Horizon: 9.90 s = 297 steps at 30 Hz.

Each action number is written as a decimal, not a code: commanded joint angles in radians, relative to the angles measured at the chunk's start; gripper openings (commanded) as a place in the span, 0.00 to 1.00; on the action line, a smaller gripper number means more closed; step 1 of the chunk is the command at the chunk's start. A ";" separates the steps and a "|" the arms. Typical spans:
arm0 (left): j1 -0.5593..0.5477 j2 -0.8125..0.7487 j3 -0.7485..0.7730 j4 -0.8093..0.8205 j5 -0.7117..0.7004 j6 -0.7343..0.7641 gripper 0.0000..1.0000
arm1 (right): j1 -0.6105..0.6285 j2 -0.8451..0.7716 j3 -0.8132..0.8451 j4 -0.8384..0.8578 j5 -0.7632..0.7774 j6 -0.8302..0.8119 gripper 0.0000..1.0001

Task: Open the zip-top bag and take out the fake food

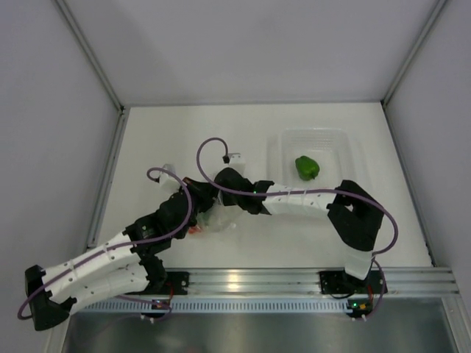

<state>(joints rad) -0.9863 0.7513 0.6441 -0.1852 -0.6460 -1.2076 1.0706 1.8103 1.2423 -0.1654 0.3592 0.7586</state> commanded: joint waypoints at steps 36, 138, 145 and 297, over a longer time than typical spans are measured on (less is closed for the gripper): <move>-0.057 -0.033 -0.106 0.141 -0.044 -0.012 0.00 | 0.014 0.274 0.100 0.139 -0.207 0.064 0.65; -0.055 -0.086 0.008 -0.054 -0.175 0.283 0.00 | -0.008 -0.299 0.161 -0.138 -0.155 -0.406 0.35; -0.054 -0.084 0.020 -0.120 -0.239 0.263 0.00 | -0.073 -0.448 0.111 -0.146 -0.230 -0.371 0.34; -0.077 -0.061 -0.089 -0.056 -0.198 0.080 0.00 | -0.054 -0.054 -0.041 -0.128 -0.037 -0.188 0.23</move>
<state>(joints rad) -1.0637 0.6968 0.5587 -0.2634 -0.8116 -1.1034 1.0256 1.7195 1.1965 -0.3763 0.4339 0.5369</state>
